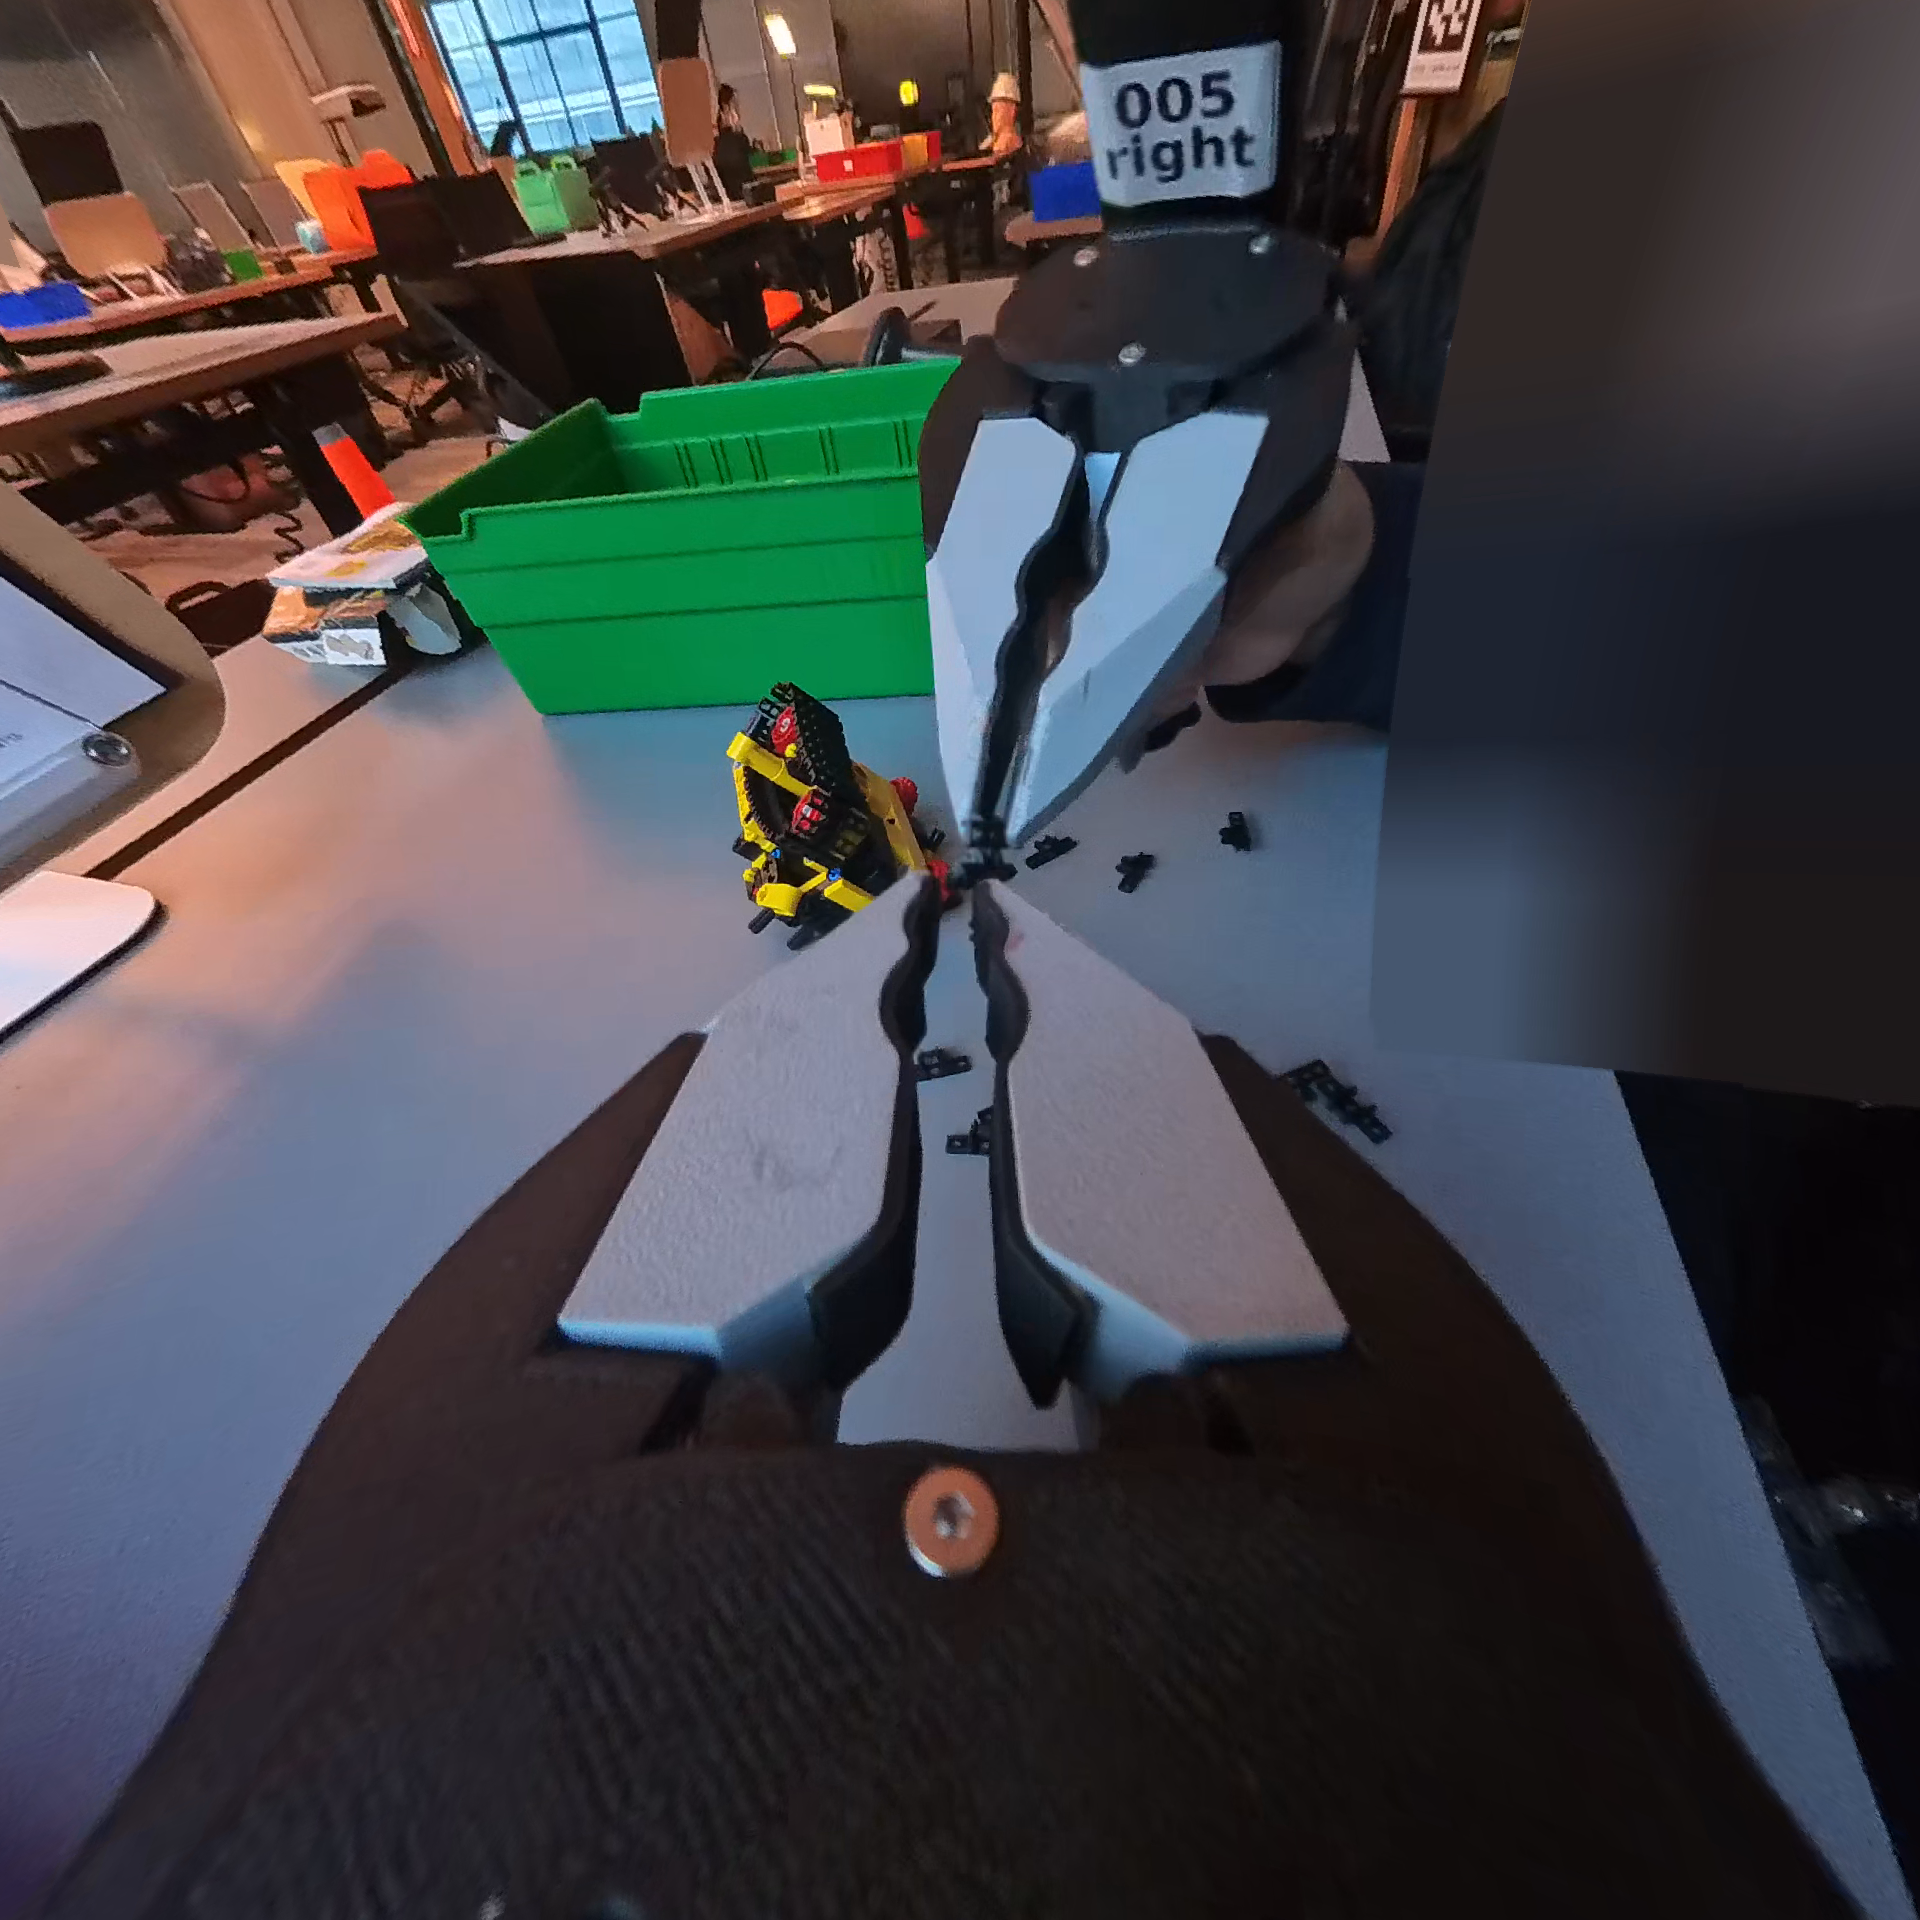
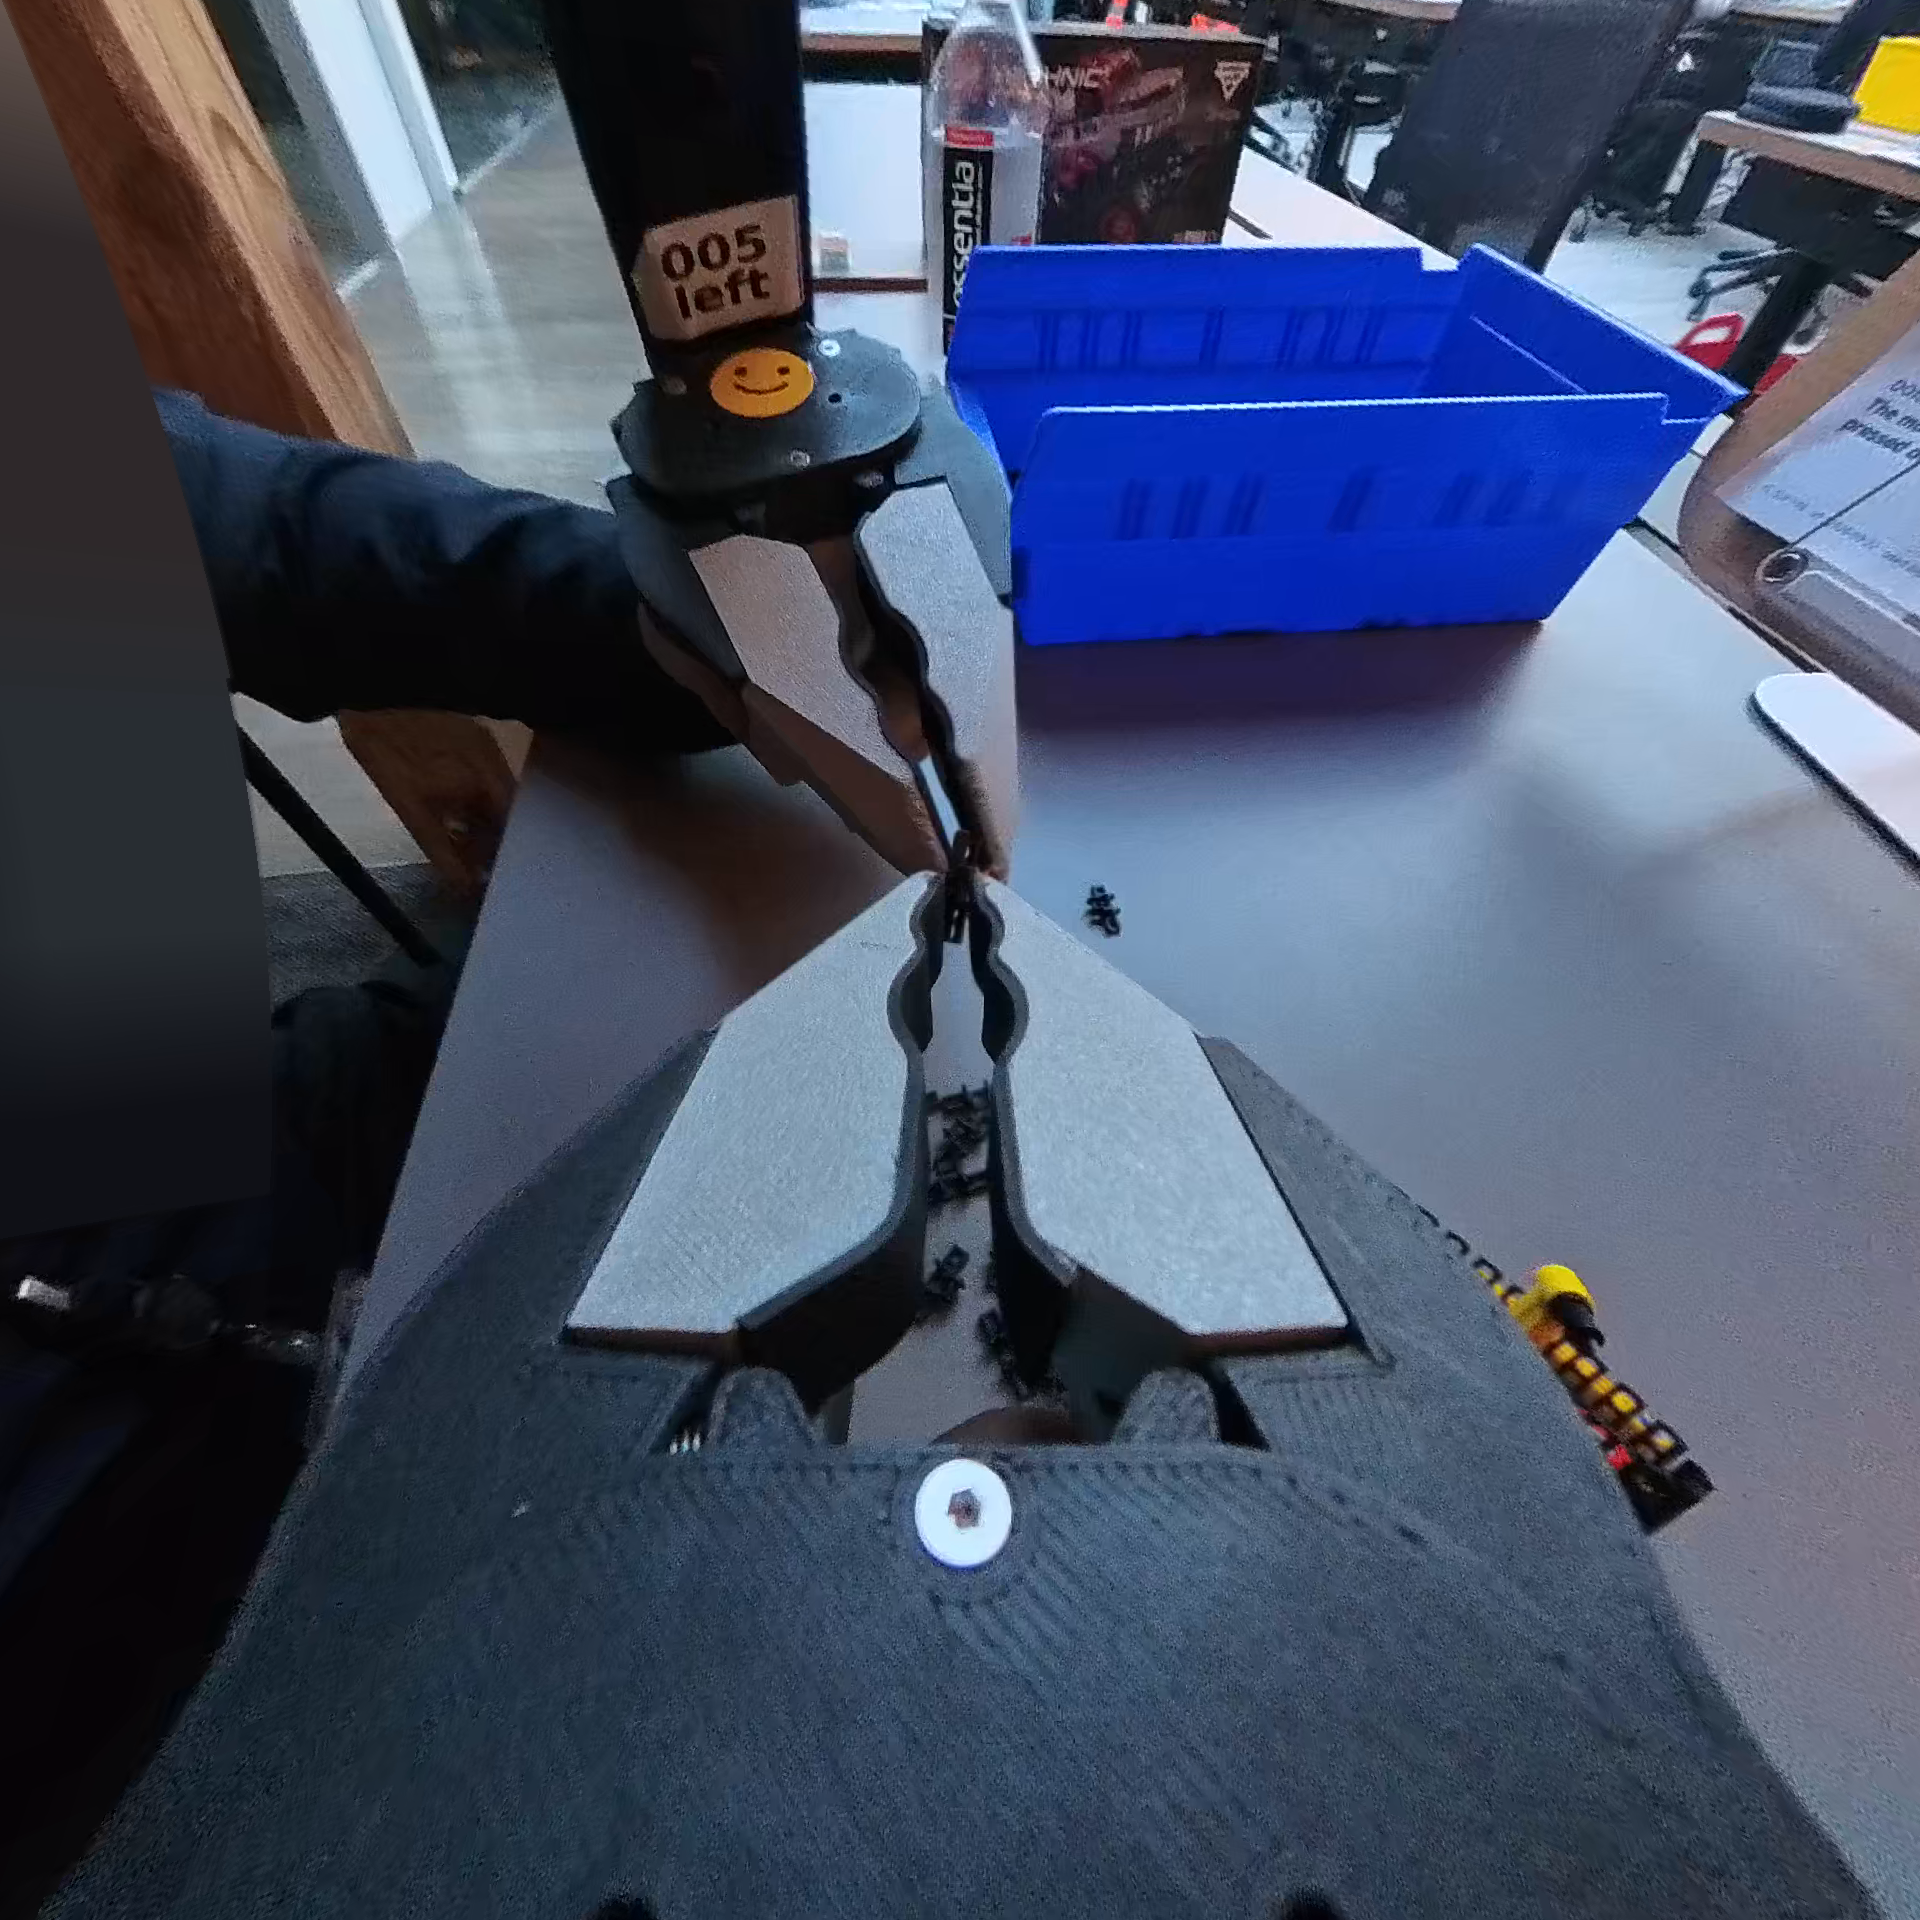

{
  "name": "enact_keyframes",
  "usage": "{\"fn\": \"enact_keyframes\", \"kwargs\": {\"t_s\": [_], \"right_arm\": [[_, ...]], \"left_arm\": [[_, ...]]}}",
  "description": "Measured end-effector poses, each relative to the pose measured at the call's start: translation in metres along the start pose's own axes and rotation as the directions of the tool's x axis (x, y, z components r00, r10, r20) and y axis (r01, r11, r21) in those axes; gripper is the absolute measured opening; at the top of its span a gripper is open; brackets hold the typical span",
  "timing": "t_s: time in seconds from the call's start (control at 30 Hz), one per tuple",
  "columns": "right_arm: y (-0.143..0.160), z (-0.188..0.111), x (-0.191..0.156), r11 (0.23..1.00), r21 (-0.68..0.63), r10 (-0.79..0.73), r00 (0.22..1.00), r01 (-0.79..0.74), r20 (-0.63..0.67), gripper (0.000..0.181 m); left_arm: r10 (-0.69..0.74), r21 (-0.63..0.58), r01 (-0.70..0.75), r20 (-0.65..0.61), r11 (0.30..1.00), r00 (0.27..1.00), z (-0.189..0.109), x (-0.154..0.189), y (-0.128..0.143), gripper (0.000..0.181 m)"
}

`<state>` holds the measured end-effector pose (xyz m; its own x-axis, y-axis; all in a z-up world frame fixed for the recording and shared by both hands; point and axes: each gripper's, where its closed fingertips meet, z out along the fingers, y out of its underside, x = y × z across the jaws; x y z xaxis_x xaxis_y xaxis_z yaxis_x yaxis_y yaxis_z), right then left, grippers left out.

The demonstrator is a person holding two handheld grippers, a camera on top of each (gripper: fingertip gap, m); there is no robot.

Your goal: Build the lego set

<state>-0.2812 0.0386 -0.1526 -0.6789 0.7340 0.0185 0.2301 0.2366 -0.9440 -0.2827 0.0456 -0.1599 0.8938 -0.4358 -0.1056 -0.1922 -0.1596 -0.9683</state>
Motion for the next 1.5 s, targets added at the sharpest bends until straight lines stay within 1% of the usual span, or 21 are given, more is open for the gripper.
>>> {"fn": "enact_keyframes", "kwargs": {"t_s": [0.13, 0.3, 0.43, 0.5, 0.57, 0.6, 0.7, 0.83, 0.9, 1.0, 1.03, 1.1, 1.13, 1.2, 1.23, 1.27, 1.3, 1.37, 1.4, 1.43, 1.5], "right_arm": [[0.000, 0.001, -0.002, 1.000, 0.009, 0.016, 1.000, -0.016, 0.025, 0.002], [0.003, 0.002, -0.001, 1.000, -0.006, 0.005, 1.000, -0.005, 0.014, 0.002], [0.004, 0.002, -0.002, 1.000, -0.017, -0.001, 1.000, 0.001, 0.021, 0.002], [0.004, 0.003, -0.006, 1.000, -0.022, -0.007, 0.999, 0.008, 0.043, 0.002], [0.005, 0.003, -0.007, 0.999, -0.026, -0.017, 0.999, 0.018, 0.044, 0.002], [0.004, 0.003, -0.007, 1.000, -0.022, -0.013, 0.999, 0.014, 0.050, 0.002], [0.001, 0.001, -0.007, 1.000, -0.005, 0.006, 0.998, -0.006, 0.064, 0.002], [-0.002, 0.002, -0.004, 1.000, 0.023, 0.011, 0.999, -0.011, 0.040, 0.002], [-0.008, 0.002, 0.000, 0.991, 0.071, 0.112, 0.993, -0.115, 0.045, 0.001], [-0.015, 0.002, 0.006, 0.932, 0.148, 0.314, 0.942, -0.330, 0.120, 0.000], [-0.015, 0.003, 0.009, 0.909, 0.163, 0.366, 0.922, -0.384, 0.129, 0.000], [-0.015, 0.001, 0.014, 0.844, 0.203, 0.470, 0.867, -0.496, 0.164, 0.000], [-0.016, -0.001, 0.017, 0.819, 0.217, 0.501, 0.846, -0.532, 0.184, 0.000], [-0.020, -0.006, 0.015, 0.787, 0.217, 0.520, 0.810, -0.578, 0.270, 0.000], [-0.019, -0.007, 0.014, 0.791, 0.205, 0.517, 0.809, -0.576, 0.278, 0.000], [-0.014, -0.005, 0.015, 0.824, 0.177, 0.493, 0.835, -0.538, 0.243, 0.000], [-0.004, -0.001, 0.016, 0.877, 0.119, 0.444, 0.880, -0.466, 0.171, 0.001], [0.029, 0.004, 0.024, 0.958, -0.084, 0.272, 0.962, -0.273, -0.018, 0.002], [0.043, 0.004, 0.028, 0.968, -0.177, 0.163, 0.982, -0.177, -0.089, 0.013], [0.054, 0.003, 0.031, 0.960, -0.262, 0.060, 0.989, -0.094, -0.135, 0.018], [0.075, 0.004, 0.031, 0.914, -0.406, -0.088, 0.983, 0.016, -0.160, 0.026]], "left_arm": [[0.027, 0.005, -0.027, 0.006, 1.000, 1.000, 0.000, 0.001, -0.001, 0.000], [-0.001, -0.016, 0.000, -0.037, 1.000, 0.999, 0.002, 0.008, 0.003, 0.000], [-0.003, -0.017, 0.002, -0.039, 1.000, 0.999, 0.003, 0.008, 0.003, 0.005], [-0.009, -0.017, 0.009, -0.005, 1.000, 1.000, 0.003, 0.003, 0.002, 0.021], [-0.010, -0.001, 0.010, -0.014, 1.000, 1.000, 0.002, 0.004, -0.001, 0.023], [-0.003, 0.005, 0.003, -0.020, 1.000, 1.000, 0.002, 0.006, -0.002, 0.022], [0.047, 0.025, -0.045, -0.043, 0.999, 0.998, 0.001, 0.014, -0.005, 0.005], [0.059, 0.026, -0.059, -0.021, 0.998, 0.998, 0.000, 0.011, -0.006, 0.002], [0.074, 0.056, -0.075, 0.027, 0.996, 0.997, -0.002, 0.005, -0.012, 0.002], [0.136, 0.075, -0.145, 0.112, 0.987, 0.984, -0.006, -0.001, -0.018, 0.001], [0.175, 0.054, -0.185, 0.148, 0.981, 0.973, -0.006, -0.004, -0.017, 0.002], [0.312, 0.002, -0.321, 0.232, 0.947, 0.921, -0.007, -0.007, -0.016, 0.001], [0.370, 0.002, -0.383, 0.248, 0.924, 0.895, -0.008, -0.003, -0.019, 0.002], [0.397, 0.031, -0.419, 0.261, 0.908, 0.880, -0.010, 0.003, -0.027, 0.001], [0.384, 0.036, -0.405, 0.252, 0.914, 0.888, -0.009, 0.002, -0.027, 0.002], [0.357, 0.025, -0.374, 0.243, 0.927, 0.902, -0.008, -0.002, -0.024, 0.002], [0.329, 0.010, -0.340, 0.236, 0.940, 0.915, -0.008, -0.007, -0.019, 0.002], [0.233, -0.077, -0.223, 0.158, 0.972, 0.960, -0.001, -0.014, 0.006, 0.002], [0.181, -0.126, -0.164, 0.138, 0.978, 0.974, 0.003, -0.017, 0.017, 0.002], [0.145, -0.159, -0.128, 0.101, 0.979, 0.984, 0.006, -0.014, 0.027, 0.002], [0.103, -0.252, -0.088, 0.047, 0.964, 0.994, 0.012, -0.008, 0.045, 0.002]]}}
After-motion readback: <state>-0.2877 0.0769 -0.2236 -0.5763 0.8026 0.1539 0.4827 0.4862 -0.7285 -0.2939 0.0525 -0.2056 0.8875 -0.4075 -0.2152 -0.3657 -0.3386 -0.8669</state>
